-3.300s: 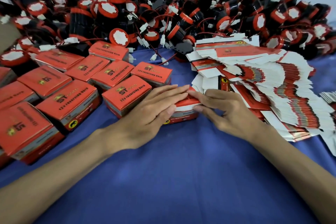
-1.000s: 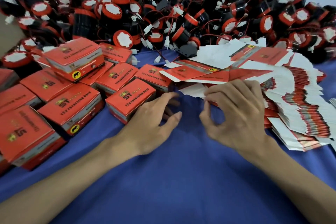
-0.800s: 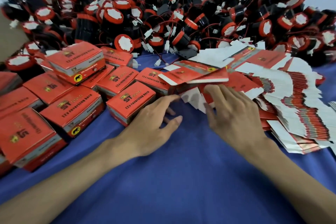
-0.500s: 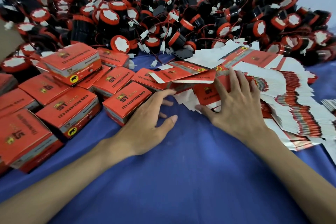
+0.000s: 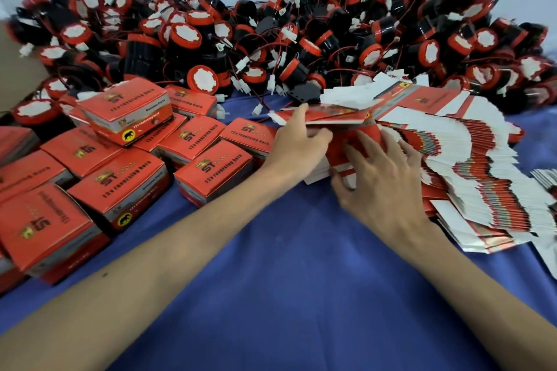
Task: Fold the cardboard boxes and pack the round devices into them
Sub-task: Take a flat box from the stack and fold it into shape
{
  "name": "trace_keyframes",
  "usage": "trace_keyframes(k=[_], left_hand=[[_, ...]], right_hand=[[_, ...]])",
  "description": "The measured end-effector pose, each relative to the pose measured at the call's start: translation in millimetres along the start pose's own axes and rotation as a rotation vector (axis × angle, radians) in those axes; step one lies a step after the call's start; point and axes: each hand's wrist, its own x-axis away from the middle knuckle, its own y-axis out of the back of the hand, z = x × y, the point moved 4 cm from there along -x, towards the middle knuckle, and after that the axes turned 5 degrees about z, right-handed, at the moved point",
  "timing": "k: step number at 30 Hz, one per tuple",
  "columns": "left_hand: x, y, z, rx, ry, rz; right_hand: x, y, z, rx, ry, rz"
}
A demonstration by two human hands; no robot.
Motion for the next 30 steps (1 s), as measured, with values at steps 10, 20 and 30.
trace_keyframes(k=[10,20,30], left_hand=[[-35.1,-24.0,6.5,0.176,0.029,0.006],[-26.0,-46.2,-20.3,0.519,-0.001,0.330],[59.2,2.1,24.8,-0.367,-0.186,0.100]], right_hand=[[5.3,11.1,5.2,-0.184,0.101,-0.311],[-1.1,-0.6,-19.5,-0.543,-0.060,-0.332],[-3.7,-13.4,-39.1,-1.380,-0.731,-0.144]])
